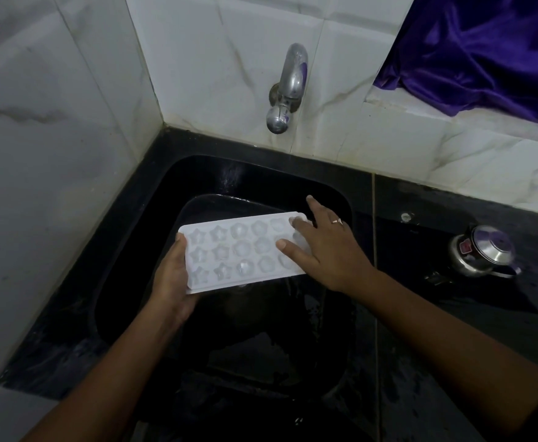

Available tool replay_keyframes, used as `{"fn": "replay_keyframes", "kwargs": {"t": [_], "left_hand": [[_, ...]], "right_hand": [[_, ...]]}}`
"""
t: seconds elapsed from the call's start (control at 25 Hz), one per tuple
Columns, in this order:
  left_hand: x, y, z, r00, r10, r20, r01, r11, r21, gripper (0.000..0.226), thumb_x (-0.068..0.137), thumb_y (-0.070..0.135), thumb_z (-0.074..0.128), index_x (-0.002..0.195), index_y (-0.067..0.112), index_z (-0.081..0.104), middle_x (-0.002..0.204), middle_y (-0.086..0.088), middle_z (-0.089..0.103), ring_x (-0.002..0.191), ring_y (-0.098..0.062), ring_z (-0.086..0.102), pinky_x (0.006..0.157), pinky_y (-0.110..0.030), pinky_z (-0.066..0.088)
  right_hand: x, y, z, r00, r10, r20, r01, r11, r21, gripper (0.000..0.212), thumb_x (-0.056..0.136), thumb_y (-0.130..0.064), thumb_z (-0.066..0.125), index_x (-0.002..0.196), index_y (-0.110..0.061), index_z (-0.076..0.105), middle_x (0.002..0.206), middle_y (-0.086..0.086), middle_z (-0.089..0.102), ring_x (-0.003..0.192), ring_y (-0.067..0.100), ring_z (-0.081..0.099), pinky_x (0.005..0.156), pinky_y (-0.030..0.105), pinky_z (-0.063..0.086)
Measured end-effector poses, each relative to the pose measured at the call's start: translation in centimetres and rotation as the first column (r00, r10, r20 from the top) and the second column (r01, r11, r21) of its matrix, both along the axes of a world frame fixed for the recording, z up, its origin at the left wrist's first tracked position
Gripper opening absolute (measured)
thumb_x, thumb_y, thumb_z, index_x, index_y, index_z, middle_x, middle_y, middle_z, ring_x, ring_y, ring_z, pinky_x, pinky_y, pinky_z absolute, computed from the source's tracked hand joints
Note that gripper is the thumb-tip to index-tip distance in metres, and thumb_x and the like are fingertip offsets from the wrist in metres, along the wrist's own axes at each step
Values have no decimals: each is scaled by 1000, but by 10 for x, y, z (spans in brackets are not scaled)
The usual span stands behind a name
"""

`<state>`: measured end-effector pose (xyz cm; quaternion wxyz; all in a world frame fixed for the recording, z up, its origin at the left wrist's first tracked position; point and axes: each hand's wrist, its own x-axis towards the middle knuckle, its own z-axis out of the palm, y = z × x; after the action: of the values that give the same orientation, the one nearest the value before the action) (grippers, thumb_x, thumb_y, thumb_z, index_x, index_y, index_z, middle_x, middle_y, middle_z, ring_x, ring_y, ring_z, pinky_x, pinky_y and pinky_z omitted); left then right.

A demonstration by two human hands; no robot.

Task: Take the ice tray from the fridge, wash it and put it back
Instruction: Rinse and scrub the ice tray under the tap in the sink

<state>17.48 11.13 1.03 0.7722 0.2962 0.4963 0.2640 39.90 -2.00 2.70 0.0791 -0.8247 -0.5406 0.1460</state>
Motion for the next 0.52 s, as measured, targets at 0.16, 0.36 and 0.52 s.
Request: {"fn": "replay_keyframes", "kwargs": {"t": [0.16, 0.36, 0.52], "left_hand": [[-2, -1, -1, 1000, -1, -1, 1, 1000, 1, 50, 113, 47, 37, 120, 11, 70, 98, -7, 83, 81, -22, 81, 52, -33, 62], [-10, 2, -6, 1000, 0, -29, 1, 999, 37, 50, 112, 50, 41, 123, 11, 72, 111, -10, 81, 91, -24, 81, 59, -32, 63], [-17, 2, -12, 999, -18, -38, 19, 999, 26, 53, 110, 53, 41, 128, 12, 70, 118, -11, 79, 101, -26, 79, 68, -35, 64]], "right_hand": [[-2, 2, 0, 896, -131, -424, 159, 987, 30, 81, 91, -86, 33, 149, -34, 53, 174, -6, 6, 160, 25, 12, 126, 56, 19], [4, 6, 14, 694, -251, -675, 253, 963, -97, 27, 98, -73, 46, 104, -53, 63, 162, -15, 28, 150, 15, 32, 118, 38, 30], [18, -2, 14, 986, 107, -126, -116, 991, -69, 56, 96, -80, 31, 130, -47, 61, 161, 2, 33, 147, 28, 36, 116, 50, 35]]}}
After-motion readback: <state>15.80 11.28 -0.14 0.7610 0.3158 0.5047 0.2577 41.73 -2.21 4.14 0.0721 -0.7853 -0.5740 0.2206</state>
